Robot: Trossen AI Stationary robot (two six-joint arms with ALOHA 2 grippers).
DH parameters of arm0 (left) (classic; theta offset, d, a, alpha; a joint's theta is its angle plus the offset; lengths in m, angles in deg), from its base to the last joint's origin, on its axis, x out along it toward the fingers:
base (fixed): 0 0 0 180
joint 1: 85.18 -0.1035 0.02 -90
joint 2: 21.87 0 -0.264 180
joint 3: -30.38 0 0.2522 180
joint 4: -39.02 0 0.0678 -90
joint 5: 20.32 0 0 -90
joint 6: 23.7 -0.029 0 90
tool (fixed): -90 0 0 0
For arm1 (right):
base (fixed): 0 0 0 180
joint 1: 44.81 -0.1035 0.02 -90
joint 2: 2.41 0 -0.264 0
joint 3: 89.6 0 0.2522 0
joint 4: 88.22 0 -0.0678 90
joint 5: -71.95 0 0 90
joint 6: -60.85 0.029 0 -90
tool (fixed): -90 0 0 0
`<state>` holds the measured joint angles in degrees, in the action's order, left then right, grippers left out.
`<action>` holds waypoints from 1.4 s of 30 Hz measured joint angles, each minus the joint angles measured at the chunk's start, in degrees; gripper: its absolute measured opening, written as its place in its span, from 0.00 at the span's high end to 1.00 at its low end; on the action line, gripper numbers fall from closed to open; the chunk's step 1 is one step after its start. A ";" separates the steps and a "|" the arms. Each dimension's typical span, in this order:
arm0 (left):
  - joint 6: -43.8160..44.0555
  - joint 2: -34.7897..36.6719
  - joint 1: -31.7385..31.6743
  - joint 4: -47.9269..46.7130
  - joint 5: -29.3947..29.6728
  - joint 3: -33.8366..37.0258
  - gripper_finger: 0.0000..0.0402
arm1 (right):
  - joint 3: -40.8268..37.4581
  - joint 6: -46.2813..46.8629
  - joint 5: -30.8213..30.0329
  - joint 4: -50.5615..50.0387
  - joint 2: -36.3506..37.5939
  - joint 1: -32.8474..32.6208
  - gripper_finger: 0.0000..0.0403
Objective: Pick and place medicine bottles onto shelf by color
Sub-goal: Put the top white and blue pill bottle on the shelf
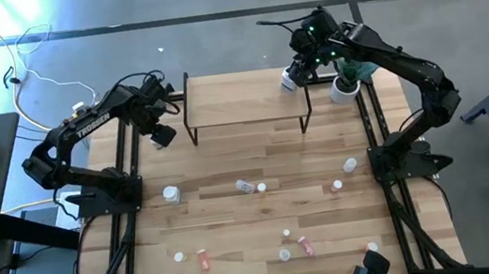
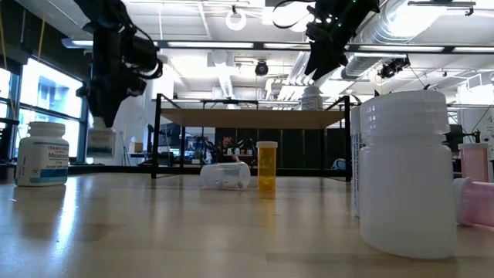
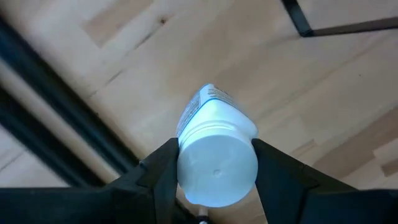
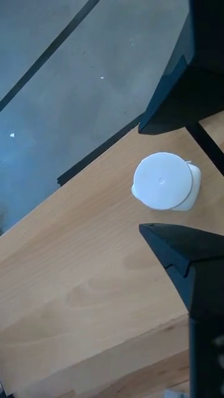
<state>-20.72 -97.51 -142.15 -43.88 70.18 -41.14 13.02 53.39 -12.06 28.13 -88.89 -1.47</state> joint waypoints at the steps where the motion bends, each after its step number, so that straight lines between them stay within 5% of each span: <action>1: 0.02 0.00 0.00 -1.01 0.72 -1.49 0.59 | 0.00 0.00 -0.62 0.00 0.00 -0.01 0.41; 11: 3.31 0.00 -0.04 -8.26 3.64 -18.06 0.59 | 0.00 0.00 -3.93 -0.02 0.00 0.02 0.41; 27: 11.02 -3.76 -0.04 -7.02 4.68 -47.43 0.59 | 0.00 -0.28 -3.91 5.96 0.00 0.02 0.41; 42: 13.44 -20.05 5.20 -7.37 4.03 -57.92 0.59 | 0.00 -0.09 -4.28 8.26 -0.02 0.02 0.41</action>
<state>-7.27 -117.56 -136.95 -51.25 74.22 -99.06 13.02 53.30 -16.34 36.39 -88.91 -1.46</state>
